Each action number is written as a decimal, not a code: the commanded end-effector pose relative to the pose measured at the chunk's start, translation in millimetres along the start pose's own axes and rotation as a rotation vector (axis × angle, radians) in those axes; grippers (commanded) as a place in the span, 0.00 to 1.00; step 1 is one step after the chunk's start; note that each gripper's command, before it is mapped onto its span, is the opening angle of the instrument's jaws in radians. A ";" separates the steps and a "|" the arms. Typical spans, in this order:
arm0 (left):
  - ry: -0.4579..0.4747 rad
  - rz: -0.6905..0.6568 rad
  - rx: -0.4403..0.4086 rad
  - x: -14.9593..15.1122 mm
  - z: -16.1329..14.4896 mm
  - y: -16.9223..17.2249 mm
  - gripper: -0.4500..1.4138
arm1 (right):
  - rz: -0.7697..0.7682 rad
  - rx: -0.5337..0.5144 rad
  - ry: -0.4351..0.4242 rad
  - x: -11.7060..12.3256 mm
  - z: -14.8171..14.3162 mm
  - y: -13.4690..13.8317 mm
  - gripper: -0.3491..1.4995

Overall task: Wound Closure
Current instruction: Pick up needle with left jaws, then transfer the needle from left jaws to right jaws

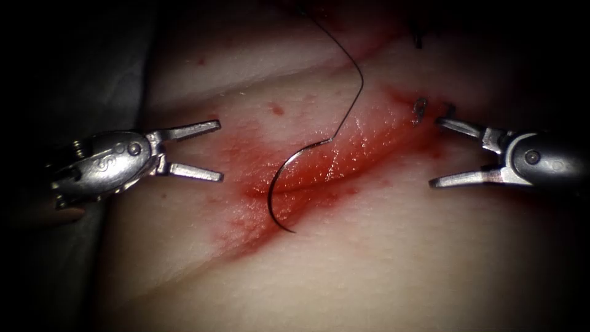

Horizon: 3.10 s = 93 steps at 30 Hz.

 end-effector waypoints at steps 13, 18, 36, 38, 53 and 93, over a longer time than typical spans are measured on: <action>-0.120 0.055 -0.019 1.3 2.7 2.6 0.54 | -0.002 -0.006 0.005 -0.3 1.3 -0.8 0.74; -0.255 0.143 -0.113 0.6 4.9 3.7 0.52 | -0.002 -0.005 0.005 -0.3 1.2 -0.8 0.74; -0.444 0.178 -0.344 -5.1 9.9 3.5 0.59 | 0.000 -0.004 0.005 -0.1 1.1 -0.8 0.75; -0.456 0.187 -0.357 -5.8 10.3 3.1 0.56 | 0.000 -0.004 0.005 -0.1 1.1 -0.8 0.75; -0.556 0.215 -0.383 -9.2 12.7 3.0 0.51 | 0.001 -0.004 0.005 0.1 1.1 -0.9 0.75; -0.022 0.590 -0.246 -3.6 11.2 0.3 0.00 | 0.775 0.250 0.040 -2.7 7.9 3.4 0.80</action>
